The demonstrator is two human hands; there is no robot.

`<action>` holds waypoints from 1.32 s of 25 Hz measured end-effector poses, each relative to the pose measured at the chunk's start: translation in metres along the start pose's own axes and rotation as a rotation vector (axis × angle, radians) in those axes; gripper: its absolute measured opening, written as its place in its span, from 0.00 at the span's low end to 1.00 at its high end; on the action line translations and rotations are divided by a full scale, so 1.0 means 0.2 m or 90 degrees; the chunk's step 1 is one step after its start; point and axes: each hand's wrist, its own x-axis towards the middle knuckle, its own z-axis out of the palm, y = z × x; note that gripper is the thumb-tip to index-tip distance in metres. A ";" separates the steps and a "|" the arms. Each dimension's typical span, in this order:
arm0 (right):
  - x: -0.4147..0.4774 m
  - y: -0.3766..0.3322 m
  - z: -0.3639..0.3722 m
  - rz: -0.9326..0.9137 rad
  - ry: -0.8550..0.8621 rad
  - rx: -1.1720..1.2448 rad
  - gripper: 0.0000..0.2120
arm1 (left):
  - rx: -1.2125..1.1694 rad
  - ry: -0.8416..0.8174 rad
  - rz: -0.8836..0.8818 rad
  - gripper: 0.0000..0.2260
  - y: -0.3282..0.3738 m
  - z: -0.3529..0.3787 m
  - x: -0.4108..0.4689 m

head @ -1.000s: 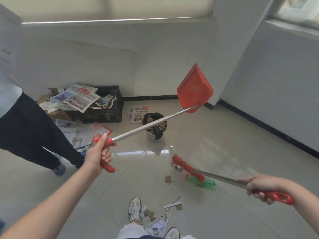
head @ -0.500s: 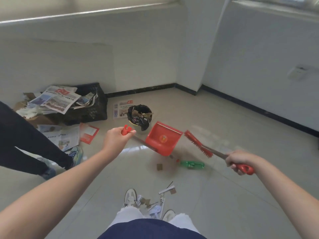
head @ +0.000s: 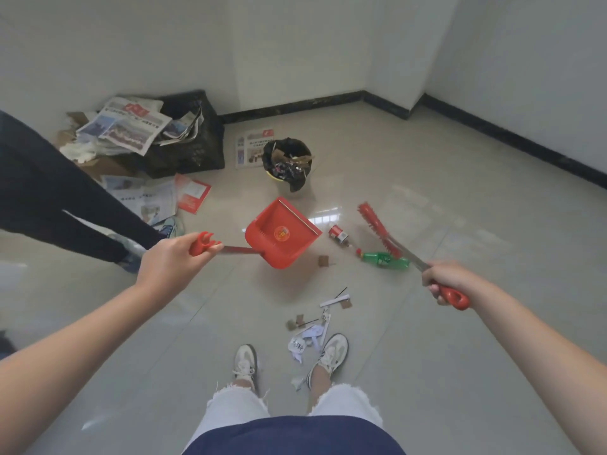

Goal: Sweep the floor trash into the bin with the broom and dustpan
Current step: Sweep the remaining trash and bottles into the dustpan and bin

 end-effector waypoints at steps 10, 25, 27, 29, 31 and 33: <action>-0.29 -0.04 0.48 -0.091 0.010 -0.038 0.33 | 0.064 -0.082 0.022 0.13 -0.50 0.08 -0.29; -0.27 0.14 1.64 -0.081 0.060 -0.248 0.20 | 0.067 -0.093 -0.064 0.12 -1.38 -0.01 -0.90; -0.20 0.14 1.68 -0.085 0.070 -0.288 0.19 | 0.080 -0.085 -0.080 0.12 -1.40 0.02 -0.93; -0.11 0.13 1.69 -0.079 0.062 -0.323 0.19 | 0.086 -0.081 -0.059 0.10 -1.38 0.10 -0.95; -0.06 0.13 1.71 -0.061 0.043 -0.348 0.20 | 0.119 -0.097 0.018 0.07 -1.36 0.19 -0.95; -0.06 0.18 1.71 -0.050 0.012 -0.367 0.20 | 0.159 -0.102 0.106 0.10 -1.32 0.22 -0.91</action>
